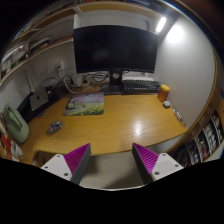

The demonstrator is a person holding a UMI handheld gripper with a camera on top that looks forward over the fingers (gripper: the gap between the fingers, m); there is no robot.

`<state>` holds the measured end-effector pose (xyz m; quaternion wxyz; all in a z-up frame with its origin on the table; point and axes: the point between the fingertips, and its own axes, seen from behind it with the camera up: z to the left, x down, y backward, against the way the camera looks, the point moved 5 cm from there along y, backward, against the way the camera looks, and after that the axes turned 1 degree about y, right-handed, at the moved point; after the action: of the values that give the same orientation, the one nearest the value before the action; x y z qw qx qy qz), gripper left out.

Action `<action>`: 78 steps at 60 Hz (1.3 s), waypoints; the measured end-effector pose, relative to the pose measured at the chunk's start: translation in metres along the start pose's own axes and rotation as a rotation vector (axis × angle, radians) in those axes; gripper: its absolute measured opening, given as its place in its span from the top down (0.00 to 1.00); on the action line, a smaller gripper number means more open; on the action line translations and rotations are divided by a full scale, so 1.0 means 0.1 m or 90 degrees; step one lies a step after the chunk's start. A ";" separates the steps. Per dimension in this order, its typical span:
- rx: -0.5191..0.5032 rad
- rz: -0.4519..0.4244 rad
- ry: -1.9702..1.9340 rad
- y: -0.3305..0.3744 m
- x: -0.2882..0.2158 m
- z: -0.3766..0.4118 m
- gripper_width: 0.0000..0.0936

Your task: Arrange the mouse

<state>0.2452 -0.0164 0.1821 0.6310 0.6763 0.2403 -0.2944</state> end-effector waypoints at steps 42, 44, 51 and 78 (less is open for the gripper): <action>-0.098 0.012 0.063 0.05 0.19 1.95 0.08; -0.101 0.013 0.062 0.05 0.21 2.07 0.07; -0.110 0.015 0.059 0.03 0.26 2.41 0.07; -0.090 -0.066 0.040 -0.68 0.30 3.20 0.07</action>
<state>0.1887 -0.3302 0.1035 0.6533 0.6255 0.3148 -0.2879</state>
